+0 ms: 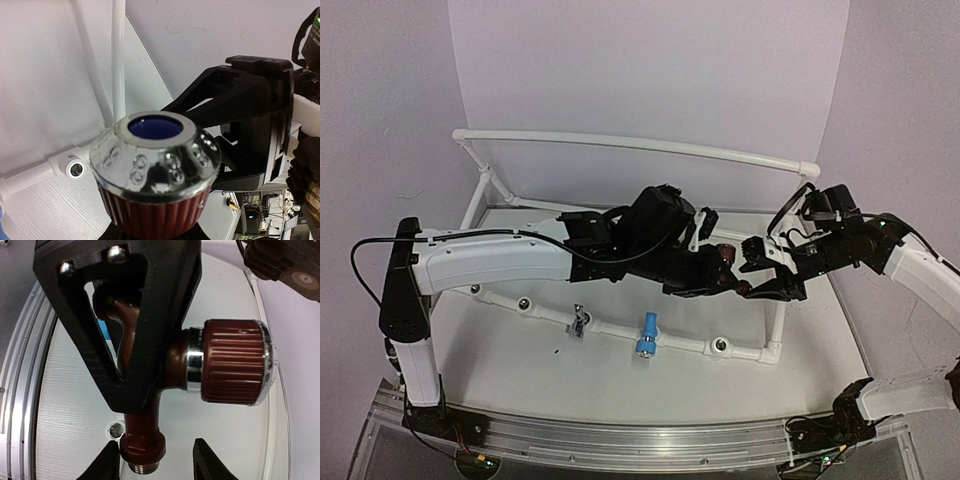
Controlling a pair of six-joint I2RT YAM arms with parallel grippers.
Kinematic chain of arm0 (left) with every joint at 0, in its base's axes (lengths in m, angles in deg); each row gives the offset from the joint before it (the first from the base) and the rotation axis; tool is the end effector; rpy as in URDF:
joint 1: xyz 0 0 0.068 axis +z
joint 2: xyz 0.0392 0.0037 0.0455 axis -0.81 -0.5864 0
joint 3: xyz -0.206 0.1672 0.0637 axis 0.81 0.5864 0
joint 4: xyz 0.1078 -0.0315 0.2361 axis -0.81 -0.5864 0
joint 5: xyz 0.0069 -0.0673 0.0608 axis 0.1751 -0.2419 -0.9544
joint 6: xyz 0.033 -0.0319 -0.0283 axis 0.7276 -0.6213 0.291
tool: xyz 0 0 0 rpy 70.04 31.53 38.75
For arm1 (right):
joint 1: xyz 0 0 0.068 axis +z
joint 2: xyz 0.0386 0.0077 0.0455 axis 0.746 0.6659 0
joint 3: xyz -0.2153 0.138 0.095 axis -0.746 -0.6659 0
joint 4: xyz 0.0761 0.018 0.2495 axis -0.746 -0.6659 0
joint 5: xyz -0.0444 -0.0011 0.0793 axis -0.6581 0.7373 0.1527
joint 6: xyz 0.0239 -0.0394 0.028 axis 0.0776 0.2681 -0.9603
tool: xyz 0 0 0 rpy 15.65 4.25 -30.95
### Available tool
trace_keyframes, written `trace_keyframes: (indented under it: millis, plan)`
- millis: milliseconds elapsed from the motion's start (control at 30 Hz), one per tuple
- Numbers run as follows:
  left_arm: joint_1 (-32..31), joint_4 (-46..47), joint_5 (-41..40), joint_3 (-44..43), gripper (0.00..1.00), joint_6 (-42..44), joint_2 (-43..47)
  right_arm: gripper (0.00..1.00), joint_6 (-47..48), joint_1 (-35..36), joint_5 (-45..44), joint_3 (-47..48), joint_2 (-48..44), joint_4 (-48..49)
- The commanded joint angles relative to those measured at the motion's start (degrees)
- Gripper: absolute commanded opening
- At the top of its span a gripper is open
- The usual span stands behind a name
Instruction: Install the water faucets
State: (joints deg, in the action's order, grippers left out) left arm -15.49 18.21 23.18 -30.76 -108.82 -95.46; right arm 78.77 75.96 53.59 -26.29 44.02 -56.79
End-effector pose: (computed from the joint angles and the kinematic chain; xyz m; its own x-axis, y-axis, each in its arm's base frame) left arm 0.1527 -0.4281 0.3301 -0.8384 0.1581 -0.5216 0.5282 0.4715 -0.7061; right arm 0.1901 0.1258 0.3293 0.3497 -0.5741 -0.7404 -0.9205 -0.0636 -0.3855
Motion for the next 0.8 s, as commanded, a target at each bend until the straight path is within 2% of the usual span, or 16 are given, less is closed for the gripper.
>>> trace_keyframes:
  millis: [0,167,367,467,533,633,700,767]
  plan:
    - [0.1,4.3,-0.7,-0.1,0.0,0.2,3.8,0.47,-1.4,0.7,-0.6,-0.1,0.9,1.0]
    - [0.1,4.4,-0.7,-0.2,0.0,0.1,3.4,0.41,-1.4,1.1,-0.7,0.0,1.1,1.0]
    - [0.1,4.4,-1.1,0.1,0.0,0.1,3.5,0.2,-1.5,1.3,-1.1,0.0,1.0,1.0]
    - [0.2,4.3,-1.2,0.4,0.02,0.1,3.6,0.14,-2.0,1.2,-0.9,0.3,0.9,1.0]
    - [0.2,4.2,-1.4,0.7,0.07,0.1,3.6,0.11,-2.2,1.2,-0.6,0.4,0.8,1.0]
    - [0.2,3.6,-1.4,1.1,0.21,0.6,3.9,0.08,-2.2,1.2,0.0,0.4,0.5,0.9]
    - [0.2,3.3,-1.8,1.9,0.33,0.7,4.6,0.06,-1.7,1.3,0.4,0.3,0.3,0.5]
    - [0.3,3.4,-2.0,3.1,0.51,1.4,5.9,0.06,-0.9,1.3,0.9,0.4,0.2,0.0]
